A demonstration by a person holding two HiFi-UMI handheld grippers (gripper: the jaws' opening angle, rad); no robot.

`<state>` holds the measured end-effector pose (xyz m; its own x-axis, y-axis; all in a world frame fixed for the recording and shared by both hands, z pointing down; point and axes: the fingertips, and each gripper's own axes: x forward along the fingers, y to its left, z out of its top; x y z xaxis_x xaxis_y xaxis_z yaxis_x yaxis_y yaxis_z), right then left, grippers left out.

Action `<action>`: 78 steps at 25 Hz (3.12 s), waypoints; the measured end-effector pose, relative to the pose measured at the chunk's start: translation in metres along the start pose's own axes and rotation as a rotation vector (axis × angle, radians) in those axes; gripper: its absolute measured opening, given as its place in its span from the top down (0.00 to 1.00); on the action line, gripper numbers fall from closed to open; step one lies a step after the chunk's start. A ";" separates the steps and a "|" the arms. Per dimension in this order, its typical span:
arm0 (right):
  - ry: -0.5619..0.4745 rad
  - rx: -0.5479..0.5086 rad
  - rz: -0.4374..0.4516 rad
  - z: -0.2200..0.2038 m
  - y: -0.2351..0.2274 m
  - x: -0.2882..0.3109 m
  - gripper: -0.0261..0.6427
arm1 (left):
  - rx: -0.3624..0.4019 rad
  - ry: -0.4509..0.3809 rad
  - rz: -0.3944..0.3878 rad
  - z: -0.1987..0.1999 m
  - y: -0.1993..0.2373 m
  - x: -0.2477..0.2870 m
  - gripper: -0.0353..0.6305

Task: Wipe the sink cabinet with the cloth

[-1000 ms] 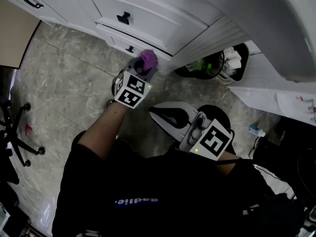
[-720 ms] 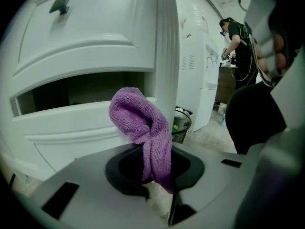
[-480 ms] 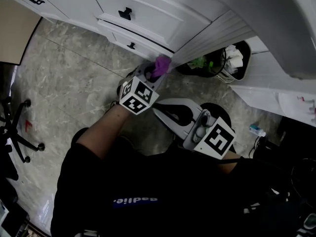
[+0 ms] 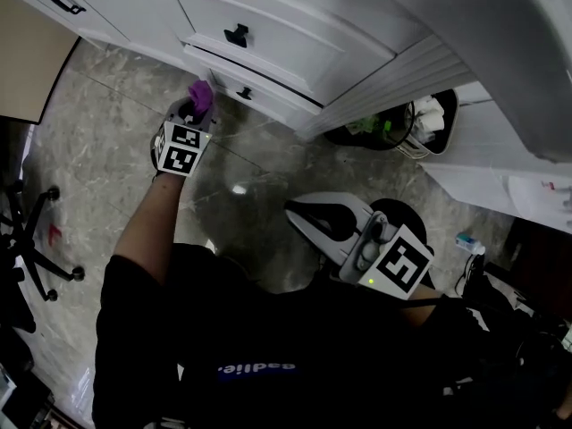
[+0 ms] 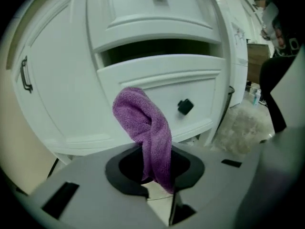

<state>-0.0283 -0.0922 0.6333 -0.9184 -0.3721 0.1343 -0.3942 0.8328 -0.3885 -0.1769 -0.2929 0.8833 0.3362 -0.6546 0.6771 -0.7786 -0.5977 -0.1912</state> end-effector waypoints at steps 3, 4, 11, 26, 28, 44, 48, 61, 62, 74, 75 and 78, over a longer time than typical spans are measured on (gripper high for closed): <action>0.015 -0.004 -0.015 -0.005 -0.001 -0.002 0.96 | -0.060 0.008 0.061 -0.012 0.027 0.024 0.82; 0.021 -0.003 -0.022 -0.007 -0.002 -0.003 0.96 | -0.078 0.019 0.073 -0.017 0.033 0.031 0.82; 0.048 0.013 -0.054 -0.020 -0.009 -0.012 0.96 | -0.159 0.071 0.069 -0.026 0.021 0.070 0.82; 0.003 0.015 0.019 -0.004 -0.004 -0.004 0.96 | -0.119 0.003 -0.285 0.034 -0.186 0.060 0.82; 0.000 0.018 0.016 -0.001 -0.007 -0.006 0.96 | -0.143 0.001 -0.298 0.039 -0.192 0.057 0.82; 0.090 0.114 -0.131 0.024 -0.011 -0.026 0.96 | -0.153 -0.048 -0.303 0.078 -0.188 -0.017 0.82; 0.153 0.131 -0.123 0.059 0.031 -0.035 0.96 | -0.175 -0.062 -0.284 0.116 -0.172 -0.100 0.82; 0.129 0.190 -0.227 0.214 0.119 -0.077 0.96 | -0.261 -0.081 -0.312 0.249 -0.147 -0.356 0.82; 0.130 0.182 -0.235 0.226 0.125 -0.082 0.96 | -0.264 -0.083 -0.320 0.261 -0.148 -0.375 0.82; 0.066 -0.071 -0.130 0.432 0.210 -0.080 0.96 | -0.268 -0.236 -0.349 0.394 -0.129 -0.559 0.82; 0.070 -0.084 -0.106 0.444 0.223 -0.083 0.96 | -0.273 -0.245 -0.340 0.402 -0.128 -0.575 0.82; 0.081 -0.137 -0.030 0.473 0.254 -0.094 0.96 | -0.257 -0.283 -0.286 0.432 -0.120 -0.613 0.82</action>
<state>-0.0264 -0.0392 0.0911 -0.9037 -0.3682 0.2187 -0.4172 0.8721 -0.2557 -0.0606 -0.0193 0.1843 0.6594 -0.6024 0.4498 -0.7277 -0.6616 0.1807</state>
